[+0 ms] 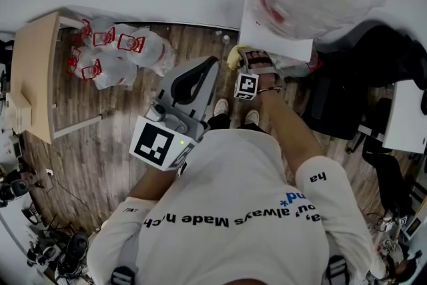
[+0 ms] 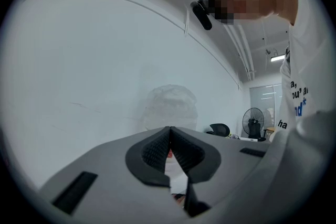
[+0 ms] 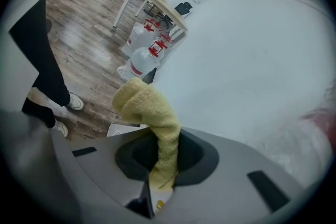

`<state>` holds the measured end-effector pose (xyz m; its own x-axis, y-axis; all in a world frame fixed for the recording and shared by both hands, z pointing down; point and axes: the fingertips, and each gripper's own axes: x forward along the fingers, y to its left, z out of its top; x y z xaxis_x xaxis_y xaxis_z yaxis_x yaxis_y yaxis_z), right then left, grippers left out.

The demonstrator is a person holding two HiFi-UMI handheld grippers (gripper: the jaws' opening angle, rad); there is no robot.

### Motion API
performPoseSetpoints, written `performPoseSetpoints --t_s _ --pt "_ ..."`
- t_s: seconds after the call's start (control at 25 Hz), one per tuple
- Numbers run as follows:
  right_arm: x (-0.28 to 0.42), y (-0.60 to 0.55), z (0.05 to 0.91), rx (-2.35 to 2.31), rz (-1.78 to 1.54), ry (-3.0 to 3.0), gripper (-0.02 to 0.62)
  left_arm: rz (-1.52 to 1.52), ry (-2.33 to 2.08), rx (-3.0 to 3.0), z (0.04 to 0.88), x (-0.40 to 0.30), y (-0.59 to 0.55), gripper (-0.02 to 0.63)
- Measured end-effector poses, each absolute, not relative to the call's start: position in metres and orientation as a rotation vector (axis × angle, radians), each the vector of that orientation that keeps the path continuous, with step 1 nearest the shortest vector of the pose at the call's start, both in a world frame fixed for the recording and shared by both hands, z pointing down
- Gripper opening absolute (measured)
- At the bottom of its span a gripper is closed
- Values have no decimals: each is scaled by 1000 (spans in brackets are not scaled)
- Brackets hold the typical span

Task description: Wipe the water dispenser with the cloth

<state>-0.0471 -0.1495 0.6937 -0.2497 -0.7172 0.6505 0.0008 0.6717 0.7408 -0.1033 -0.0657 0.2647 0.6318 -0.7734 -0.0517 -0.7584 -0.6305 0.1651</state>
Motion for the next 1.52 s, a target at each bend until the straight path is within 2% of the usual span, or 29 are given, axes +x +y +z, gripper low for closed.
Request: performPoseSetpoints --t_s 1.52 --pt "49 -139 692 659 -669 -1623 58 -185 -1206 2775 255 -50 -48 18"
